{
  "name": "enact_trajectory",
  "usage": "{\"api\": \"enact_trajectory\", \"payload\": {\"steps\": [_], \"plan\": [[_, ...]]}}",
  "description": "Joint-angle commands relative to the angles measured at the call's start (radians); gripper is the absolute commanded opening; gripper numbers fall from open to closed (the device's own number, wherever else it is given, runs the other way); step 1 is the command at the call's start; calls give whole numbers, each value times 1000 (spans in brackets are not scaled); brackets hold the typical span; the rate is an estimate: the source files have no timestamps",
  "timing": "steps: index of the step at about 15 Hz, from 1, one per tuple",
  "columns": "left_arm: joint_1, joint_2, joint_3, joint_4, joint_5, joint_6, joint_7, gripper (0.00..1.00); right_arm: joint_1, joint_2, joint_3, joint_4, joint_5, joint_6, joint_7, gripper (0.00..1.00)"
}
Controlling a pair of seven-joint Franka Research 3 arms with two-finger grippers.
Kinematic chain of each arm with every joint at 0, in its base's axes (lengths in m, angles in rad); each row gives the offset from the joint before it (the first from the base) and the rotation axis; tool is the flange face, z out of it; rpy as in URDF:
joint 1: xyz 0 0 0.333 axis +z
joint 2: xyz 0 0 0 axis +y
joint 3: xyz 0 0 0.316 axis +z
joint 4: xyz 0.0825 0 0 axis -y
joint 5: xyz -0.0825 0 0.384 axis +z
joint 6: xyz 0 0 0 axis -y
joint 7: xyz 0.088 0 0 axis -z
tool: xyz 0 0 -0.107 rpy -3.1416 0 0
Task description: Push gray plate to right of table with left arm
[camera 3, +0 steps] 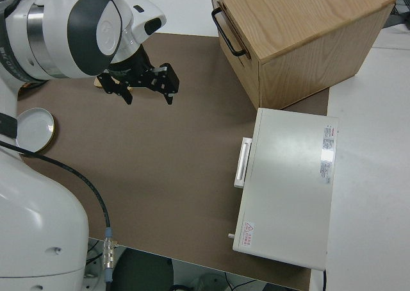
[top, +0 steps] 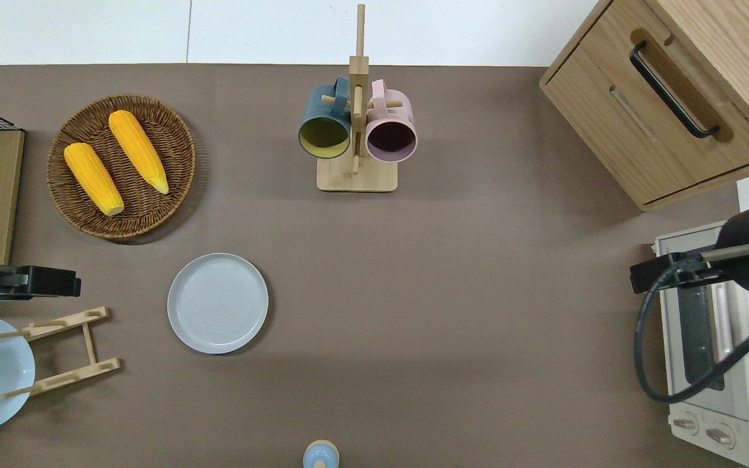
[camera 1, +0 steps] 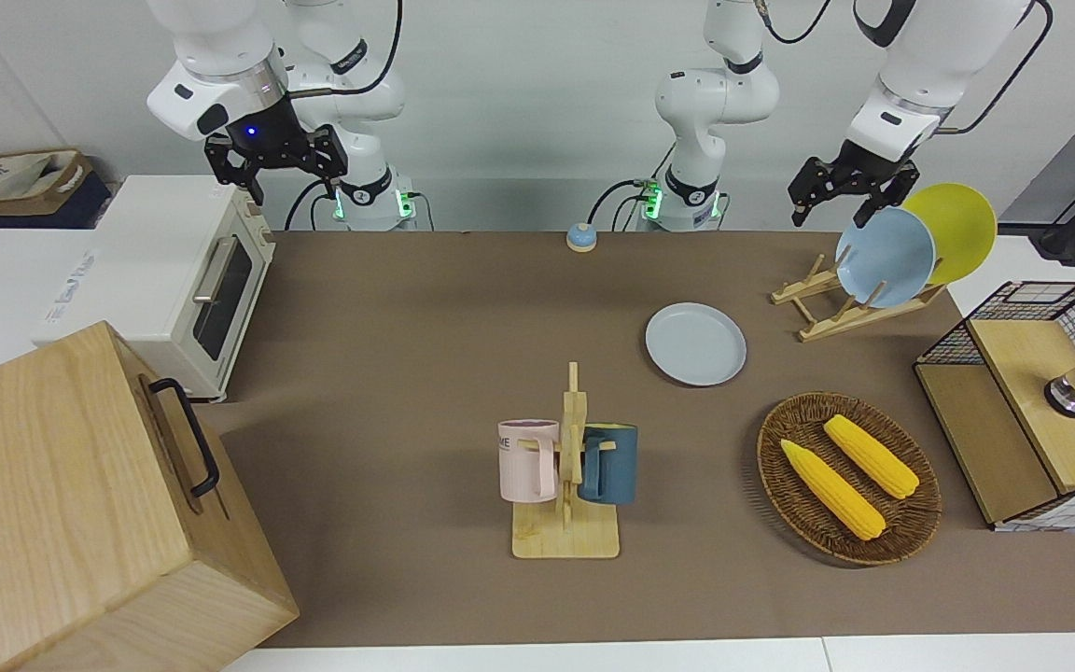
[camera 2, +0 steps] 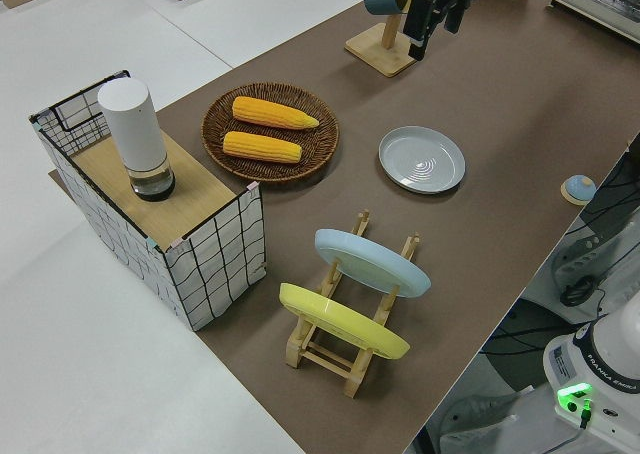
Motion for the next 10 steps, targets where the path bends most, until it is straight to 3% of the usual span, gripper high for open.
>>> {"api": "enact_trajectory", "payload": {"steps": [1, 10], "plan": [[-9, 5, -7, 16, 5, 4, -8, 995, -19, -2, 16, 9, 4, -16, 13, 983], [-11, 3, -8, 13, 2, 4, -19, 995, -20, -2, 16, 9, 4, -16, 13, 983]]}}
